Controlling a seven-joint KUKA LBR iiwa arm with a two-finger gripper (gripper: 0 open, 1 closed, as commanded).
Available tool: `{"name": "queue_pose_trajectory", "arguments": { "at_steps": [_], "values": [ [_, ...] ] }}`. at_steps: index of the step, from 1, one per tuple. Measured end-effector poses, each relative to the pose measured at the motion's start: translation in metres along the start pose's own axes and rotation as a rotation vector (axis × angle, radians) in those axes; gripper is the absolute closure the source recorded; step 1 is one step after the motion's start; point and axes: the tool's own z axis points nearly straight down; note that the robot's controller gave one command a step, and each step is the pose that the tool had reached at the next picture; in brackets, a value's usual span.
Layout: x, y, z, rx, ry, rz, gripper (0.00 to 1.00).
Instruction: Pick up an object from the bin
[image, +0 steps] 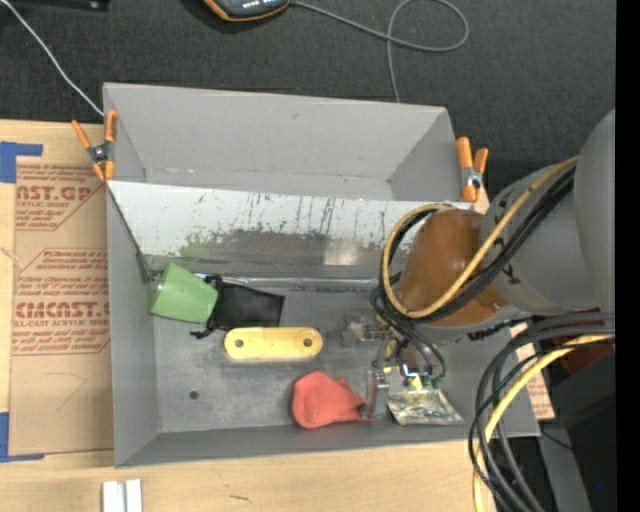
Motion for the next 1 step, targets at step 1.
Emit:
{"name": "queue_pose_trajectory", "arguments": {
  "at_steps": [1],
  "values": [
    [-0.0175,0.0052,-0.0065,0.001,-0.015,0.185,1.0]
  ]
}}
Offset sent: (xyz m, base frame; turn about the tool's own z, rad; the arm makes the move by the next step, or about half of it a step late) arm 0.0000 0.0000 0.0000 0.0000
